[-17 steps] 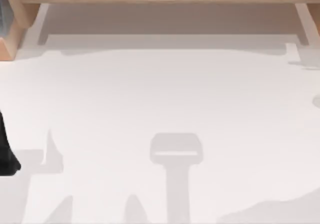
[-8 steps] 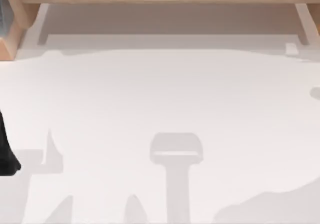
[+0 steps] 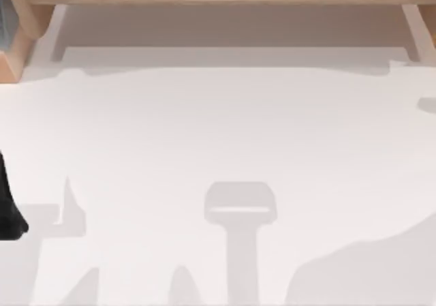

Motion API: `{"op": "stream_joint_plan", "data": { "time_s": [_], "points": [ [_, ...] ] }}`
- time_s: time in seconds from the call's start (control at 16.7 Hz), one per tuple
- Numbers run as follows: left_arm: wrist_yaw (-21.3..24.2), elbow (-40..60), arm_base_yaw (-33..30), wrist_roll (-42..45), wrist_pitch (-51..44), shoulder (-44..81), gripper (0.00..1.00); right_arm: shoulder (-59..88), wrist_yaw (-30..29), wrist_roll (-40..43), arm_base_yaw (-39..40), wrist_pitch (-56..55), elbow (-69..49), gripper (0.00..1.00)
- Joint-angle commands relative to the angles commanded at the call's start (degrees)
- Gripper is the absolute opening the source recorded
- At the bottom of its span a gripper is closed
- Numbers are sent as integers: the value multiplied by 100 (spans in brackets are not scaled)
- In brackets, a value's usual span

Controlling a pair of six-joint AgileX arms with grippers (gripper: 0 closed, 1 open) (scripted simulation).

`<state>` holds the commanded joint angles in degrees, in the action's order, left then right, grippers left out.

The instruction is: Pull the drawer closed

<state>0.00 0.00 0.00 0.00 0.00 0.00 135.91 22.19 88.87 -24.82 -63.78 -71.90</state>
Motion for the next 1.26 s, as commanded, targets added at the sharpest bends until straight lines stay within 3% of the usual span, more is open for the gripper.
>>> {"op": "stream_joint_plan", "data": {
  "time_s": [0.12, 0.9, 1.26],
  "points": [
    [0, 0, 0, 0, 0, 0, 100, 0, 0, 0, 0, 0, 0, 0],
    [0, 0, 0, 0, 0, 0, 100, 0, 0, 0, 0, 0, 0, 98],
    [0, 0, 0, 0, 0, 0, 100, 0, 0, 0, 0, 0, 0, 100]
  ]
}}
